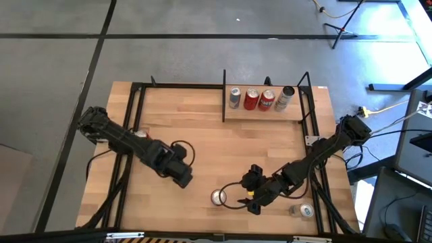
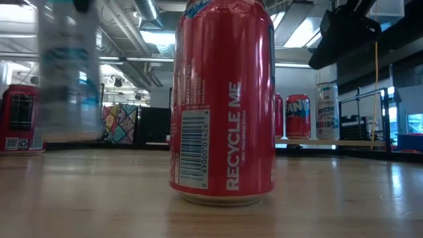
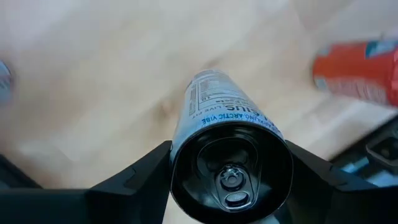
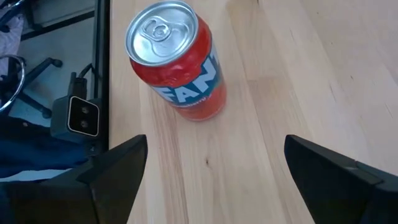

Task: Place canned beverage on shelf
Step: Put the white-blue soda can on the shelf aligned with the other white-blue soda can

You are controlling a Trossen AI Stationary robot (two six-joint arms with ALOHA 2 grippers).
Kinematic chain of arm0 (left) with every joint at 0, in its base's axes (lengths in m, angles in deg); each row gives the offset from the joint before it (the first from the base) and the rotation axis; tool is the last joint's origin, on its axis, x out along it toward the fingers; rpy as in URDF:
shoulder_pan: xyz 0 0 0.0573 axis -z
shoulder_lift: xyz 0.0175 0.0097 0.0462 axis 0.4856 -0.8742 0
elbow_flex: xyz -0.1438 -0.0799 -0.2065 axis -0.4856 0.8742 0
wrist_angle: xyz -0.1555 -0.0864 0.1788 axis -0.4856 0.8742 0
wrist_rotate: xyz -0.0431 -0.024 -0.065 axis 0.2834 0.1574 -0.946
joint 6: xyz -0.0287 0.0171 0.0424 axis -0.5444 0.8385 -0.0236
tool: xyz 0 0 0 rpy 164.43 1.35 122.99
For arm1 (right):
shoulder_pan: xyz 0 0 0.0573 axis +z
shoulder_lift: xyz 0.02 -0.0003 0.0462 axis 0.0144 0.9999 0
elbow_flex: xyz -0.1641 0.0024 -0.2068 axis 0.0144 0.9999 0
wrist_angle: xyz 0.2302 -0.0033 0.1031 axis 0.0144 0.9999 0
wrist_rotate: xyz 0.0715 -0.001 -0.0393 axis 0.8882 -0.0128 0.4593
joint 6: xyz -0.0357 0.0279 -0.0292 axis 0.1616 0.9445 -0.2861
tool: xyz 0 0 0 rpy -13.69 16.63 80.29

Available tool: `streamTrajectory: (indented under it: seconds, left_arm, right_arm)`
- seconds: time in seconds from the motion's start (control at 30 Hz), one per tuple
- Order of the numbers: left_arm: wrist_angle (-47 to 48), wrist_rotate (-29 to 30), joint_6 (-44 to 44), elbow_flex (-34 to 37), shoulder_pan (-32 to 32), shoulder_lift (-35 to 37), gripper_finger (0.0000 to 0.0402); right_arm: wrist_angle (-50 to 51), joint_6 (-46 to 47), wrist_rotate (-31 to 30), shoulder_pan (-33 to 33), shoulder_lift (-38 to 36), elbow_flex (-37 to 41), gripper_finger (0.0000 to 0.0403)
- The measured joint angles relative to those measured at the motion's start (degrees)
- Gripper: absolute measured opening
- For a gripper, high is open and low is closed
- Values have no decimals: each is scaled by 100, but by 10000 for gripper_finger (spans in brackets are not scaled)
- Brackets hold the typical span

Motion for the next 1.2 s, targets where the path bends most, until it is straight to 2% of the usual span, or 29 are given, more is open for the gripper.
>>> streamTrajectory:
  seconds: [0.2,0.47,0.9,1.2]
  left_arm:
    - [-159,11,657,2,-379,-313,243]
    - [-792,-151,1184,2,-502,-602,246]
    - [-1003,-74,1296,-36,-481,-582,312]
    - [-825,60,1779,-674,-271,-195,319]
  right_arm:
    - [18,1,-36,0,0,0,364]
    - [49,-3,1,0,0,0,364]
    - [139,-22,69,0,0,0,364]
    - [93,-19,349,0,-4,0,364]
